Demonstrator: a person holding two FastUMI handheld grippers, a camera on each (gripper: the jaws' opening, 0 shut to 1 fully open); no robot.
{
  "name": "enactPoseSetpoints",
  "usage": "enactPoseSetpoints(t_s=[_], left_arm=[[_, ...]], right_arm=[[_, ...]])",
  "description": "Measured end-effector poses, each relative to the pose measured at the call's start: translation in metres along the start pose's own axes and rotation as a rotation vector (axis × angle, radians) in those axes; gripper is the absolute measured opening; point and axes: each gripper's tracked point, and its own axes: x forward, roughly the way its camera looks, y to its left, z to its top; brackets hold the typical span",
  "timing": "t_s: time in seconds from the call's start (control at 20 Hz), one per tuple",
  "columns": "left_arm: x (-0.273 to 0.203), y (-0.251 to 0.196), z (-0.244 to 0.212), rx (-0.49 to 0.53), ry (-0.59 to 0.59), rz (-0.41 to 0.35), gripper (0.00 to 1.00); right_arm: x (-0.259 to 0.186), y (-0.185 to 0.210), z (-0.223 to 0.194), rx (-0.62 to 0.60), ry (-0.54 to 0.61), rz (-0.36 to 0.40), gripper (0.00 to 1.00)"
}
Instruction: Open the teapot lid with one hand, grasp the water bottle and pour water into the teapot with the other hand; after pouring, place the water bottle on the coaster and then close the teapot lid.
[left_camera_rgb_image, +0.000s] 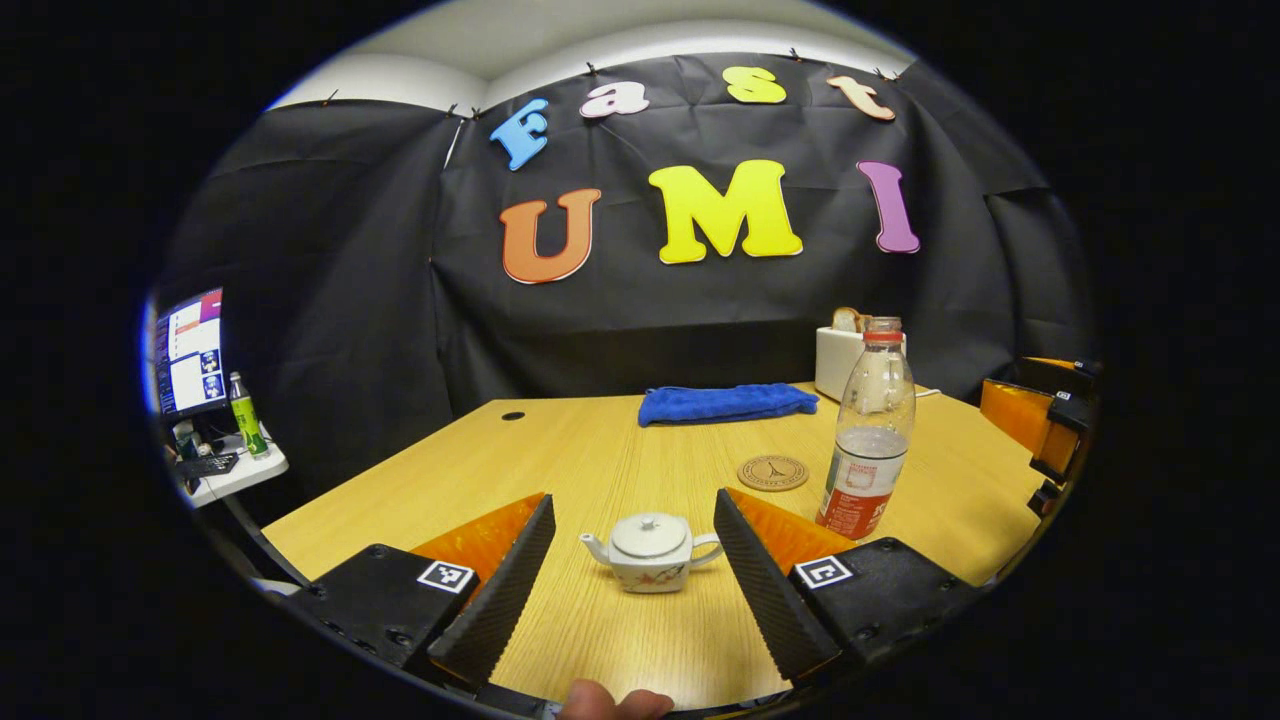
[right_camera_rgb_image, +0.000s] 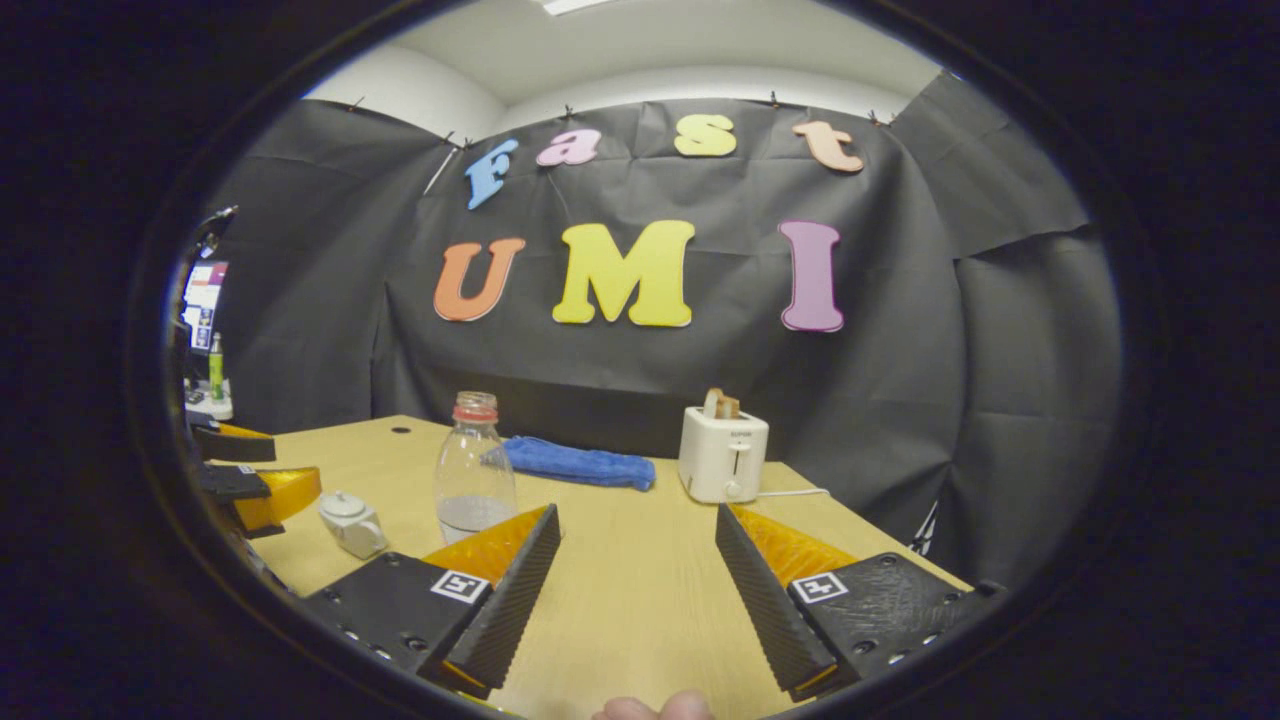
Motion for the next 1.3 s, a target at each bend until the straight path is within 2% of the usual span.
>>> enactPoseSetpoints(t_s=[0.2, 0.3, 0.35, 0.5, 0.75, 0.85, 0.9, 0.95, 1.1, 1.15, 1.3], left_arm=[[0.022, -0.005, -0.011, -0.012, 0.041, -0.027, 1.00], [0.032, -0.004, -0.016, -0.014, 0.065, -0.035, 0.95], [0.036, -0.004, -0.018, -0.011, 0.082, -0.037, 0.88], [0.045, -0.002, -0.023, 0.019, 0.110, -0.033, 0.76], [0.055, -0.005, -0.031, 0.039, 0.148, -0.047, 0.46], [0.056, -0.008, -0.031, 0.048, 0.153, -0.055, 0.42], [0.056, -0.010, -0.030, 0.052, 0.149, -0.061, 0.44], [0.057, -0.009, -0.030, 0.061, 0.148, -0.059, 0.35], [0.058, -0.003, -0.030, 0.056, 0.144, -0.041, 0.19], [0.057, -0.004, -0.029, 0.041, 0.137, -0.047, 0.08], [0.056, -0.004, -0.027, 0.001, 0.134, -0.062, 0.05]], right_arm=[[0.002, -0.011, -0.005, -0.021, 0.001, -0.020, 0.94], [0.004, -0.017, -0.009, -0.009, 0.006, -0.030, 0.94], [0.006, -0.018, -0.011, -0.005, 0.012, -0.034, 0.94], [0.010, -0.021, -0.014, 0.008, 0.026, -0.028, 0.94], [0.015, -0.020, -0.017, 0.005, 0.036, -0.021, 0.95], [0.017, -0.018, -0.017, 0.007, 0.036, -0.015, 0.95], [0.017, -0.014, -0.016, 0.007, 0.038, -0.007, 0.95], [0.017, -0.011, -0.017, 0.010, 0.038, 0.004, 0.95], [0.016, -0.002, -0.015, 0.010, 0.034, 0.032, 0.94], [0.016, 0.001, -0.015, 0.008, 0.033, 0.037, 0.94], [0.015, 0.011, -0.014, 0.013, 0.035, 0.072, 0.95]])
